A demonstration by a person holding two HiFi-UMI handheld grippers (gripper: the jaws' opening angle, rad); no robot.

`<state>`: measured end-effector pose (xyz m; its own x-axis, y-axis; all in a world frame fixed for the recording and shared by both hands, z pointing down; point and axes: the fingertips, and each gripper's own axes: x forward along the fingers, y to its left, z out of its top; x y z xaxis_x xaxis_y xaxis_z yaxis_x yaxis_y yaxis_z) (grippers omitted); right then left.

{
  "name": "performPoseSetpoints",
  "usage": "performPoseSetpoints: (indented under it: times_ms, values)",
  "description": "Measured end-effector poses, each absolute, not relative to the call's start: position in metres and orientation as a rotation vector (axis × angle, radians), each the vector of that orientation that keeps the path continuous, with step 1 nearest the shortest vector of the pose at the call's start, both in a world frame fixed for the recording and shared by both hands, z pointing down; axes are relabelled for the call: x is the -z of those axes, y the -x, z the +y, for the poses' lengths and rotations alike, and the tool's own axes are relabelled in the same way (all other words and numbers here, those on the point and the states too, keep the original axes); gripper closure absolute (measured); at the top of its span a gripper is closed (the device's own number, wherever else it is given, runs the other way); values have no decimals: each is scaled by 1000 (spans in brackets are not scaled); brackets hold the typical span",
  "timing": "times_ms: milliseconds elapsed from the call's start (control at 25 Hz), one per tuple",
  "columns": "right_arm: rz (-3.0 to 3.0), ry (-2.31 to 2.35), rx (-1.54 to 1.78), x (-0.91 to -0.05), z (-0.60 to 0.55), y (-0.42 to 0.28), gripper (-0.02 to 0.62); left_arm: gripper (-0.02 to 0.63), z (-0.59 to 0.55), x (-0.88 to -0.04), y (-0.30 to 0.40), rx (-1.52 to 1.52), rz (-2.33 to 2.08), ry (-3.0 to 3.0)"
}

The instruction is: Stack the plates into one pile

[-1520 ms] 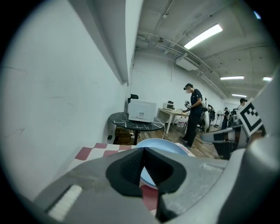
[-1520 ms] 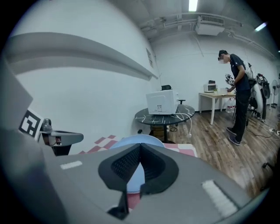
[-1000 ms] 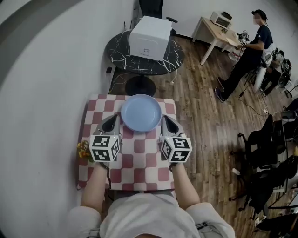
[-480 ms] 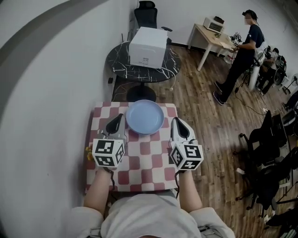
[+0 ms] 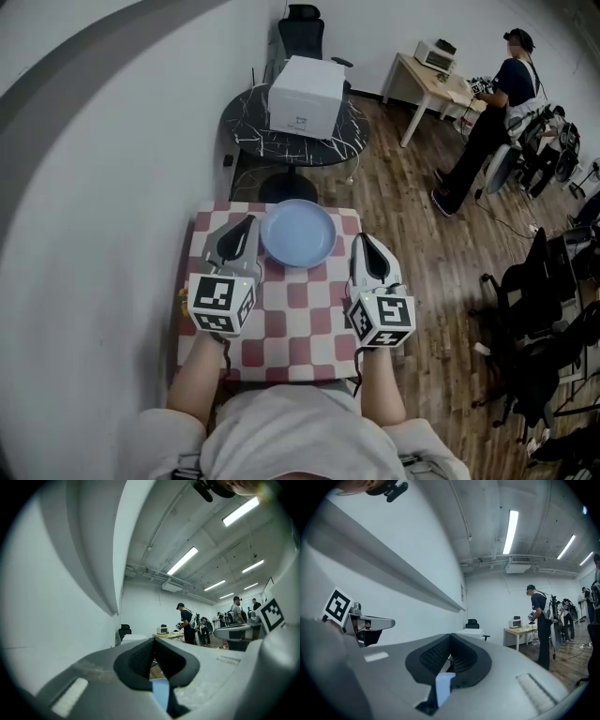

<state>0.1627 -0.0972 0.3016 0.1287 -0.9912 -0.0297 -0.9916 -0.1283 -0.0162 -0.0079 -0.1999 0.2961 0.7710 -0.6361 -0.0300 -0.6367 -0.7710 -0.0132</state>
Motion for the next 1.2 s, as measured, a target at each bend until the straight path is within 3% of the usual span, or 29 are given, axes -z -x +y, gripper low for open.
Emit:
performPoseSetpoints:
  times_ms: [1200]
  values:
    - [2103,2317,-55,-300,-101,-142,594,600,-195,-288,19,-77,1052,2924]
